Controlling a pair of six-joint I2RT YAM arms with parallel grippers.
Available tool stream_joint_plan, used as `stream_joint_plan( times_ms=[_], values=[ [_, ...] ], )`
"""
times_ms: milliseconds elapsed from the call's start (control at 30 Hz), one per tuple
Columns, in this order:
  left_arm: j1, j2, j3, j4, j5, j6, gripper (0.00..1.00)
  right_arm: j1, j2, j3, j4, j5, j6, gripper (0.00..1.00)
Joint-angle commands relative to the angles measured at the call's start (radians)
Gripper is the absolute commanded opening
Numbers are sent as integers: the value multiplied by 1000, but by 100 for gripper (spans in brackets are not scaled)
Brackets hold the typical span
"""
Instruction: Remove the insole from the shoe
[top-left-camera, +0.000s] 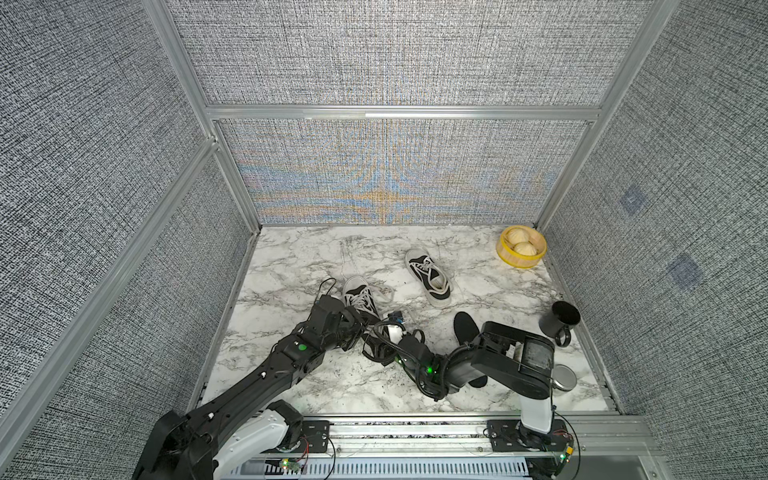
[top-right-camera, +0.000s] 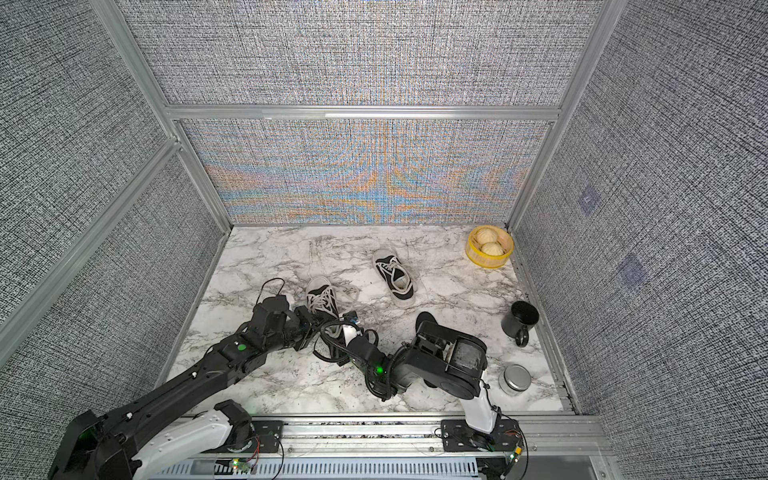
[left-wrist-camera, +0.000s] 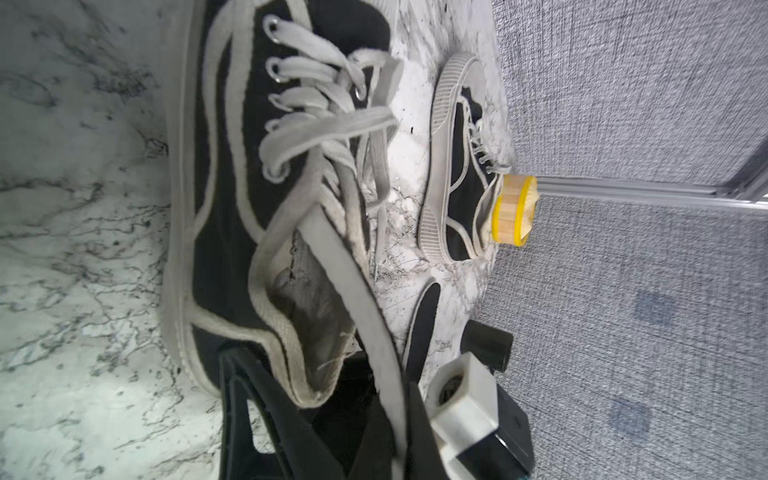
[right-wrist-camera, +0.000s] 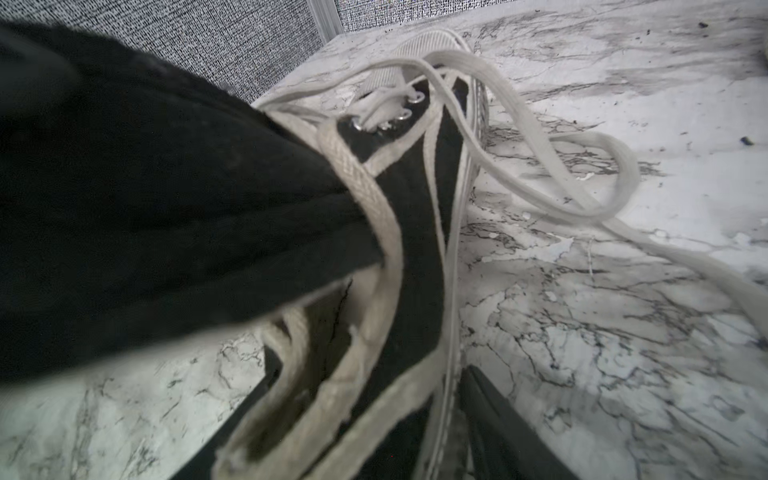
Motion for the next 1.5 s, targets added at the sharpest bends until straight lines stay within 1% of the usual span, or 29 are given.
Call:
stream_joint_plan(
  times_ms=[0, 167, 233, 300, 400, 467, 533, 633, 733, 800, 833, 900, 933, 967, 1033, 1100, 1167, 1233, 1333, 1467],
  values=[
    [1, -49, 1, 51, -40, -86, 0, -8, 20, 11, 40, 20, 52, 67],
    [0, -135, 0, -7, -108, -147, 0, -22, 38, 70, 3, -12, 58, 67],
    [0, -134, -22, -1, -117, -144, 0, -22, 21, 86, -30, -16, 55, 70],
    [0, -125, -65, 40, -113, -172, 0, -22, -11, 75, -47, -32, 55, 73],
    [0, -96, -113, 114, -111, -200, 0, -22, -95, 45, -126, -86, 53, 80],
    [0, -70, -131, 162, -117, -199, 0, -23, -160, 16, -225, -149, 55, 83],
    [0, -49, -142, 194, -124, -195, 0, -22, -234, -41, -255, -233, 49, 84],
    [1, -26, -176, 237, -130, -212, 0, -22, -396, -158, -299, -367, 76, 84],
    [1, -32, -202, 258, -132, -220, 0, -29, -537, -121, -504, -455, 130, 83],
    [0, -47, -205, 250, -135, -212, 0, -45, -584, -56, -626, -463, 230, 78],
    [0, -54, -208, 246, -137, -213, 0, -59, -589, 0, -710, -471, 255, 74],
    [0, -67, -208, 235, -133, -213, 0, -98, -564, 181, -959, -441, 372, 69],
    [1, -70, -207, 231, -128, -215, 0, -132, -532, 255, -1040, -472, 451, 66],
    [1, -72, -209, 230, -124, -218, 0, -171, -497, 315, -1082, -549, 530, 66],
    [1, -71, -208, 232, -114, -221, 0, -205, -432, 388, -1097, -648, 670, 66],
    [0, -72, -208, 235, -112, -225, 0, -196, -395, 421, -1078, -662, 804, 67],
    [0, -77, -205, 233, -112, -230, 0, -185, -372, 424, -1005, -672, 942, 70],
    [0, -85, -206, 229, -114, -238, 0, -179, -348, 434, -967, -688, 1054, 70],
    [0, -95, -205, 218, -114, -241, 0, -165, -319, 444, -909, -688, 1155, 71],
    [0, -104, -207, 212, -111, -246, 0, -163, -281, 432, -873, -669, 1223, 68]
  ],
)
